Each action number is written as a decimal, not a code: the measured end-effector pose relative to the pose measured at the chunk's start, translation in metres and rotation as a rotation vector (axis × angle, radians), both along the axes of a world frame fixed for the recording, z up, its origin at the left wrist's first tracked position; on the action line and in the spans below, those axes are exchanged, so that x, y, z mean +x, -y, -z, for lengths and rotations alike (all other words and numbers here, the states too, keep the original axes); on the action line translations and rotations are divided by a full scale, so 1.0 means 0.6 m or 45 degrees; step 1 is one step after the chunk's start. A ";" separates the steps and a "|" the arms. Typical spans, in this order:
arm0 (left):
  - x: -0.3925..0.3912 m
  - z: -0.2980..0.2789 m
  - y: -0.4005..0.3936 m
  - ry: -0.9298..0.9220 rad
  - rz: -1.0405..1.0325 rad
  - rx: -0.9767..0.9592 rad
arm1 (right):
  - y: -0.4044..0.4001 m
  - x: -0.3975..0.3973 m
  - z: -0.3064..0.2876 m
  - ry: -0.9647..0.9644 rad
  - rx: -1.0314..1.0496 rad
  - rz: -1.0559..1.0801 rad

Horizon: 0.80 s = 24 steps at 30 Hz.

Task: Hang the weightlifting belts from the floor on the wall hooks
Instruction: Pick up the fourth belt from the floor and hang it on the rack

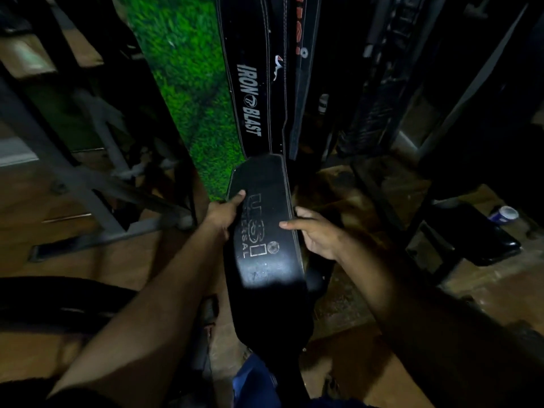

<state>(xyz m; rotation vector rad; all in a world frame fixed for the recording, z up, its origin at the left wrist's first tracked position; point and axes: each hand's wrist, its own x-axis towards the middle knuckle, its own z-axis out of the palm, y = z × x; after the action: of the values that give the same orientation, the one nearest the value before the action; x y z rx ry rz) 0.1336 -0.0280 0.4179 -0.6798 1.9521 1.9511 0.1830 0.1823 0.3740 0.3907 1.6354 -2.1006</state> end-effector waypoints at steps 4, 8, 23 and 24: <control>0.062 -0.037 -0.046 -0.262 -0.137 -0.054 | -0.024 0.026 -0.074 0.009 0.029 0.049; 0.120 -0.080 -0.064 -0.468 -0.148 -0.053 | -0.026 0.021 -0.154 -0.146 -0.073 0.091; 0.171 -0.265 -0.023 -0.734 0.009 0.094 | 0.020 0.024 -0.342 -0.406 -0.115 -0.137; 0.176 -0.270 -0.027 -0.742 0.082 0.079 | 0.019 0.020 -0.357 -0.447 -0.156 -0.099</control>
<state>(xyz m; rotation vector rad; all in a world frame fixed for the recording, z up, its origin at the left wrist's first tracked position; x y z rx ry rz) 0.2391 -0.0117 0.5798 -0.0167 2.1666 2.3395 0.1948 0.1710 0.5881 -0.0866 1.6619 -2.2910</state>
